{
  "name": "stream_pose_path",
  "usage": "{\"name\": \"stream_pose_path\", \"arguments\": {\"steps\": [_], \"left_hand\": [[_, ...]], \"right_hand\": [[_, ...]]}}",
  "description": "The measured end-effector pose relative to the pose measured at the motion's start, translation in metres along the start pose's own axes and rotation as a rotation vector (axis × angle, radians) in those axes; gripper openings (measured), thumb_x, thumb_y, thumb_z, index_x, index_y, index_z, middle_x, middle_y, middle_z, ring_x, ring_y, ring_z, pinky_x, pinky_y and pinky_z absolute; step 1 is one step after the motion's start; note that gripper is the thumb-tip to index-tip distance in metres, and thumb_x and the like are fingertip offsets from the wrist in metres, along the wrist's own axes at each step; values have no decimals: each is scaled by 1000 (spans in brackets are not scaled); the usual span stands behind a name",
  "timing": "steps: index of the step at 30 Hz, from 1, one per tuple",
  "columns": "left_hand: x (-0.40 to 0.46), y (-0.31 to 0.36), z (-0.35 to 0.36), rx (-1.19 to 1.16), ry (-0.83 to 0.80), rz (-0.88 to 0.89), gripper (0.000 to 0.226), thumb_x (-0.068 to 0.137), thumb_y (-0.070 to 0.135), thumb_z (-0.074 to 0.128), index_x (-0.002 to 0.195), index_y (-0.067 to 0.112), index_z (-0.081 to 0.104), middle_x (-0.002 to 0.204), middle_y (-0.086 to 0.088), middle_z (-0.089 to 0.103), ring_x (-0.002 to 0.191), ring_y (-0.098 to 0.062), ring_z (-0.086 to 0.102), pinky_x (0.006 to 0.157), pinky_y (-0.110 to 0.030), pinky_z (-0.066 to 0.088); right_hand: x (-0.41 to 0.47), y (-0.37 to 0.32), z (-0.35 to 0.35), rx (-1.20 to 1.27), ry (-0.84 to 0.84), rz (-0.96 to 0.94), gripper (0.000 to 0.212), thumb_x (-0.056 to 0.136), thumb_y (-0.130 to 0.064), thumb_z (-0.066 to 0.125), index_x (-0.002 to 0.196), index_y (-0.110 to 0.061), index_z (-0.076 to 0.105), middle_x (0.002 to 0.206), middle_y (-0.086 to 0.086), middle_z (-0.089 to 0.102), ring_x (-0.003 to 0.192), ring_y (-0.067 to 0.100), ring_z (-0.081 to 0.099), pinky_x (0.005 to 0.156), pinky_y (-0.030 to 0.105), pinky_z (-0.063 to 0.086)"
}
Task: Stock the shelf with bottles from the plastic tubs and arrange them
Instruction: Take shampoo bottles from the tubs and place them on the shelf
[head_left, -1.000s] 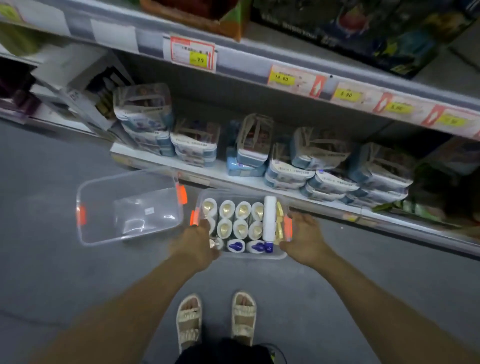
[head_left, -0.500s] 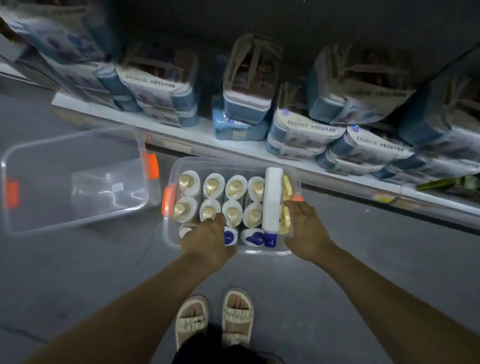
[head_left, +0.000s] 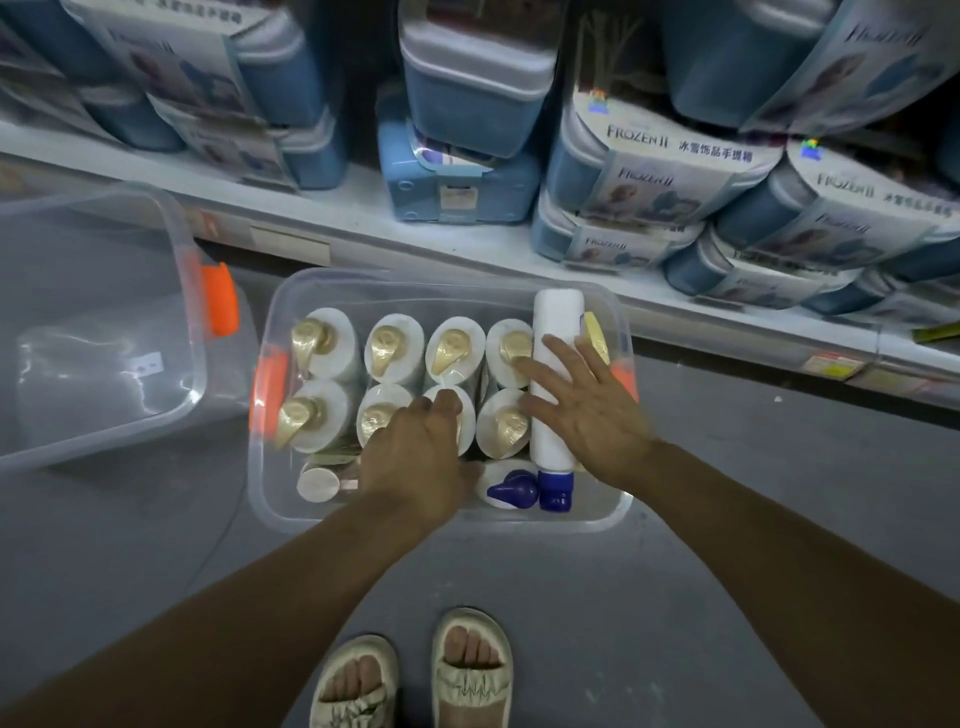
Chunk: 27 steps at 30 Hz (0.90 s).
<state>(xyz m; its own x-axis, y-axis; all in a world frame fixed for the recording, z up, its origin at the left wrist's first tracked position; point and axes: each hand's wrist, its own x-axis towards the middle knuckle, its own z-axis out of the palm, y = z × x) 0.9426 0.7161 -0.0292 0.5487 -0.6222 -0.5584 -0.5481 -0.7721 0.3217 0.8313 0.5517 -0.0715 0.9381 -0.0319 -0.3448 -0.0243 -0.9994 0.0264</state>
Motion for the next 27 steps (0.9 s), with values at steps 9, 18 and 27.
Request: {"name": "stream_pose_path", "arguments": {"steps": [9,18,27], "left_hand": [[1,-9,8,-4,21,20,52,84,40,67,126,20,44,120,0,56,107,-20,55,78,-33,47],[-8,-7,-8,-54,30,24,56,82,34,70,129,20,42,125,-1,57,111,-22,57,80,-36,51],[-26,-5,-53,-234,80,53,72,77,31,77,136,23,36,129,-3,55,113,-23,56,88,-41,51]], "right_hand": [[0,19,4,3,165,-220,50,52,-8,88,98,-16,72,118,10,66,118,38,56,102,55,36],[-16,37,-31,302,278,-104,57,67,-2,81,120,-5,63,125,17,61,122,39,52,104,54,32],[-12,26,-126,1249,309,537,52,71,-18,81,116,-19,55,109,-6,65,99,8,62,86,26,51]]}}
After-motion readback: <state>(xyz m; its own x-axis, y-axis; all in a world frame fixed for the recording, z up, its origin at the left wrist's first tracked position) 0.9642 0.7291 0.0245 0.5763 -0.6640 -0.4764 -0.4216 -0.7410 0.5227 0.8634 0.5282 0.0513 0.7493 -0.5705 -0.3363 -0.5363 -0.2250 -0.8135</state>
